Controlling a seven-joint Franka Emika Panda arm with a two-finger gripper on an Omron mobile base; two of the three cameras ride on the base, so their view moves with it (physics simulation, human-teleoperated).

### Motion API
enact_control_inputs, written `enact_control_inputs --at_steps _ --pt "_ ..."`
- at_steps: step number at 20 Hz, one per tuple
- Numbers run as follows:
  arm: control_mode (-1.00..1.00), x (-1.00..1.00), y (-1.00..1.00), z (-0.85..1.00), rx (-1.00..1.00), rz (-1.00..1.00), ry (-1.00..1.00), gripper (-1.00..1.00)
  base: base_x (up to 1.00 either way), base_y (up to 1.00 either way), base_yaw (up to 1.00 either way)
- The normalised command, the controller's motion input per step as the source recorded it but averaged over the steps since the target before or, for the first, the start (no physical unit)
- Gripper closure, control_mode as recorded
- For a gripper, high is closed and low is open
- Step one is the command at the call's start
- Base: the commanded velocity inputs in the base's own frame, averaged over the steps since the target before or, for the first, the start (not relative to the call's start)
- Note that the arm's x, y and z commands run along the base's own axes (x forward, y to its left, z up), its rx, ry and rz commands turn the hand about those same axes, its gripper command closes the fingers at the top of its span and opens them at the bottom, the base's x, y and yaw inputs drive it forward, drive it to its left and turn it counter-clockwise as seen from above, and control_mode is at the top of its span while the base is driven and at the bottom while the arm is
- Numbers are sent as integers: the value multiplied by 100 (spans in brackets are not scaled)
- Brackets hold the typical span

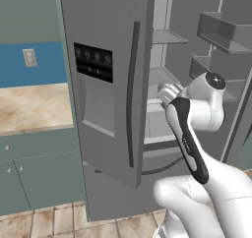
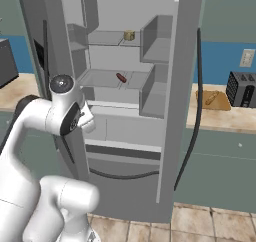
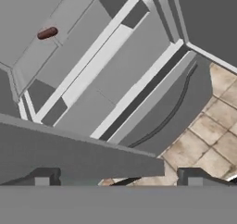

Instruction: Retrieve the sausage and cheese from the fridge and place them on the cutting board on the counter.

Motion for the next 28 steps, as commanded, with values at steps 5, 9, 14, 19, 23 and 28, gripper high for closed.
enact_control_inputs --at_steps 5,9,14,19,23,28 --pt "-100 44 0 10 16 -5 18 -100 0 0 0" --pt "-100 26 0 5 20 7 10 -100 0 0 0" --pt "-100 37 2 0 13 0 14 -100 0 0 0" --pt "-100 34 23 -2 7 0 3 -100 0 0 0" --pt "-100 10 34 -9 8 4 0 -100 0 0 0" --pt "-100 3 37 -9 8 19 0 -100 0 0 0"
